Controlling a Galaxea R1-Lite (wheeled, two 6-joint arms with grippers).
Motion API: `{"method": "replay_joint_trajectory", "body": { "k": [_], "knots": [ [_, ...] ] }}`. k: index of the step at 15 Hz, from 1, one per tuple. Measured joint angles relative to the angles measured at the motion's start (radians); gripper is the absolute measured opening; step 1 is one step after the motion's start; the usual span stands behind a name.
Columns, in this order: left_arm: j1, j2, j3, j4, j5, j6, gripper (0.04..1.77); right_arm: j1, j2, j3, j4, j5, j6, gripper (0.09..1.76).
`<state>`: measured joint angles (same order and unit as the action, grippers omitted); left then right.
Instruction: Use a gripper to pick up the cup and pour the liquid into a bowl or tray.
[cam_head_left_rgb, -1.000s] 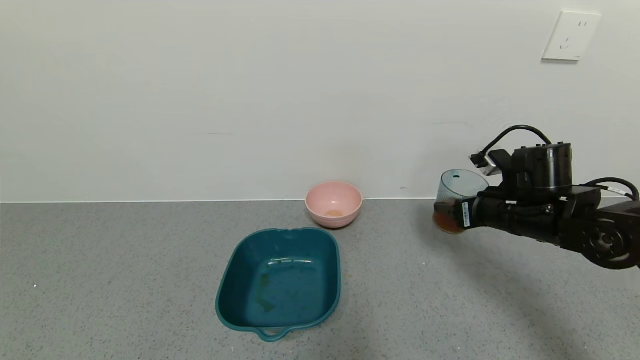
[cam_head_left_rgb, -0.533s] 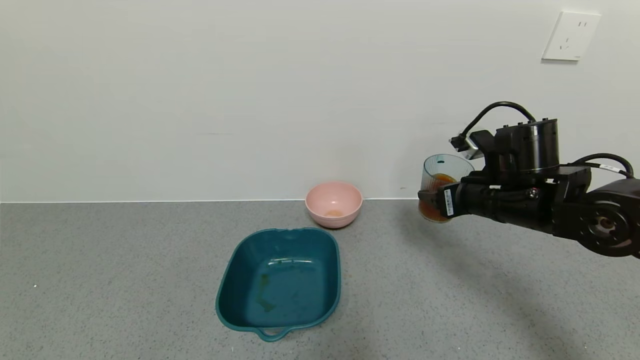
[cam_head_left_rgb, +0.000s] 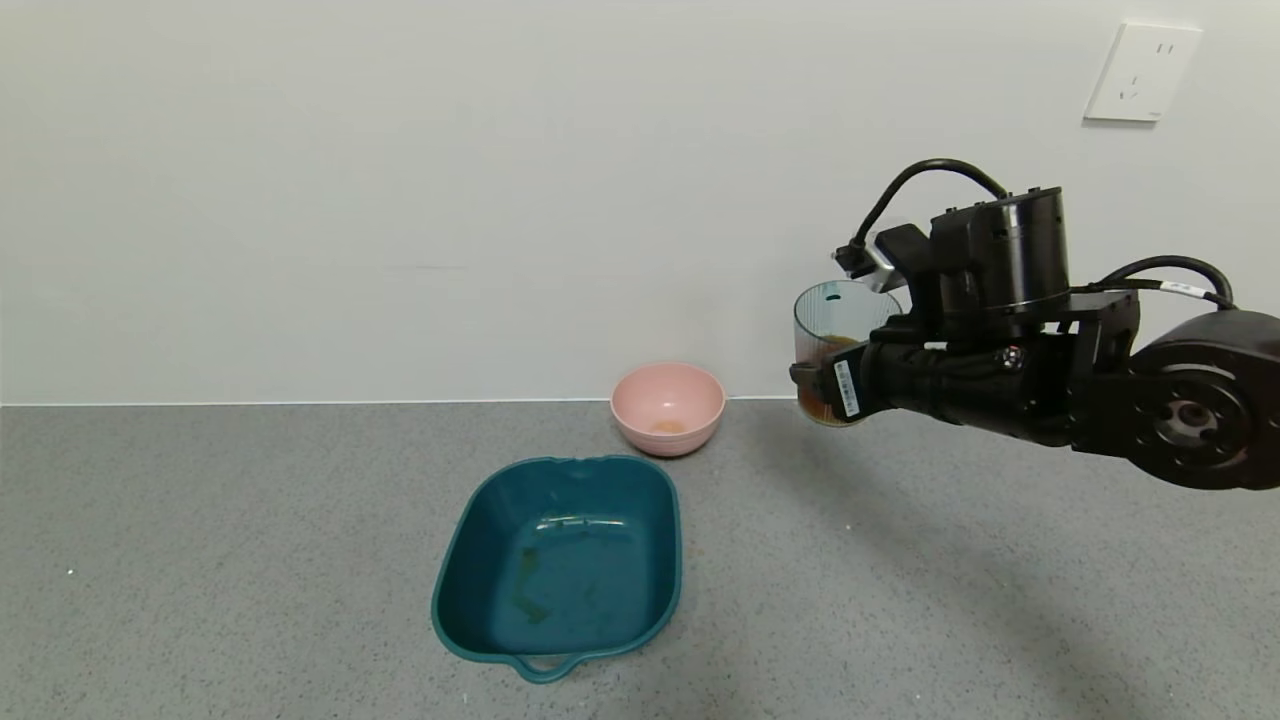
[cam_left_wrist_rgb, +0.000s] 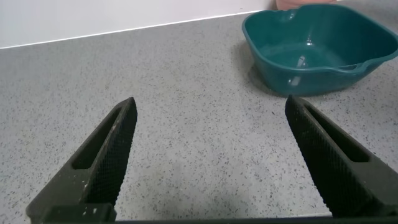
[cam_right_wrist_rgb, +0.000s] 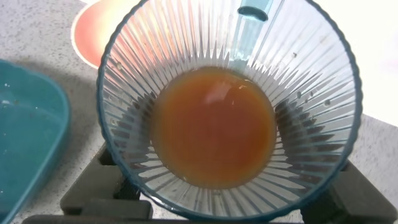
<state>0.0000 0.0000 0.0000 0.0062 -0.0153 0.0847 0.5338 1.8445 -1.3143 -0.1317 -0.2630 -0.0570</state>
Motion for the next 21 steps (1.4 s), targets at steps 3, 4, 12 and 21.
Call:
{"method": "replay_joint_trajectory", "body": {
  "k": [3,4,12,21],
  "knots": [
    [0.000,0.000,0.000,0.000,0.000,0.000,1.72,0.054,0.026,-0.039,0.023,-0.048,-0.028,1.34],
    [0.000,0.000,0.000,0.000,0.000,0.000,1.72,0.071,0.036,-0.053,0.028,-0.062,-0.040,1.34],
    [0.000,0.000,0.000,0.000,0.000,0.000,1.72,0.186,0.120,-0.157,0.067,-0.174,-0.120,1.34],
    [0.000,0.000,0.000,0.000,0.000,0.000,1.72,0.303,0.216,-0.184,0.064,-0.283,-0.220,1.34]
  ]
}}
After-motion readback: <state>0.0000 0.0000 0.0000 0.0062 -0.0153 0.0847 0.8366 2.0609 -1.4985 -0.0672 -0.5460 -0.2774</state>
